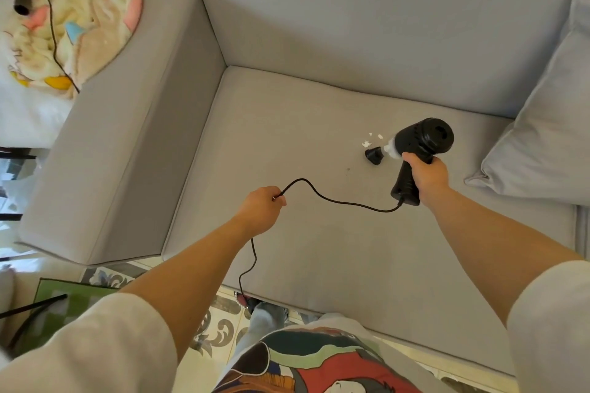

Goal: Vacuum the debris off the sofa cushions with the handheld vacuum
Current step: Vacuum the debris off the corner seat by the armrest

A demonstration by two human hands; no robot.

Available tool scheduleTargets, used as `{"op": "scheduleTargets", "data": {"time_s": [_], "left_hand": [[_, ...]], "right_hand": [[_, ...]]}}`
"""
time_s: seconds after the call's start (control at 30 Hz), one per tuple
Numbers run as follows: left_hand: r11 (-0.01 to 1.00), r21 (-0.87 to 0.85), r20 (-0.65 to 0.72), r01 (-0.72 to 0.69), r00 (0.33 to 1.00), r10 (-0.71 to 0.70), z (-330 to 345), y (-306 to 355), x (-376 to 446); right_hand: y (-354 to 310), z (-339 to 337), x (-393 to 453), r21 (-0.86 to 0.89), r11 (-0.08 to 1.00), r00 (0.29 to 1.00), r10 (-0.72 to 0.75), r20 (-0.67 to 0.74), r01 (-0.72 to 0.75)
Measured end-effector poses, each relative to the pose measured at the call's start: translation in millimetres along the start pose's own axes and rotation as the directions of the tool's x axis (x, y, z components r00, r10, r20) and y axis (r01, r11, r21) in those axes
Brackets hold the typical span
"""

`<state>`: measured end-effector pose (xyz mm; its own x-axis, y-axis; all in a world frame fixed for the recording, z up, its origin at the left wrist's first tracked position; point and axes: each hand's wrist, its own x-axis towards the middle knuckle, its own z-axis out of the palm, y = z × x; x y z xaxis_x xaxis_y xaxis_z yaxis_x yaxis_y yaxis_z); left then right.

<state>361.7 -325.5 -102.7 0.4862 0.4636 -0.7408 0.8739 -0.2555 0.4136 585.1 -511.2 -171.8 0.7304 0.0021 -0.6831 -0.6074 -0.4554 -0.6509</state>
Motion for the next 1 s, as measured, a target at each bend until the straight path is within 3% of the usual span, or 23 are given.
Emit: {"op": "scheduleTargets", "data": {"time_s": [0.17,0.37,0.67,1.0], "left_hand": [[1.0,-0.012,0.017,-0.008,1.0,0.008,3,5,3],[1.0,-0.013,0.015,-0.02,1.0,0.02,2,13,8],[0.999,-0.054,-0.018,0.009,1.0,-0.01,-3,8,11],[0.998,-0.056,-0.031,0.029,0.999,-0.03,-4,1,11]], "right_hand": [[-5,-5,4,-0.028,0.999,1.0,0.016,0.005,-0.016],[-24,-6,17,0.098,0.995,0.996,-0.02,-0.091,0.029],[-46,23,26,0.223,0.97,0.994,0.108,-0.035,-0.098],[-42,31,27,0.086,0.996,1.0,-0.003,-0.027,0.006]]}}
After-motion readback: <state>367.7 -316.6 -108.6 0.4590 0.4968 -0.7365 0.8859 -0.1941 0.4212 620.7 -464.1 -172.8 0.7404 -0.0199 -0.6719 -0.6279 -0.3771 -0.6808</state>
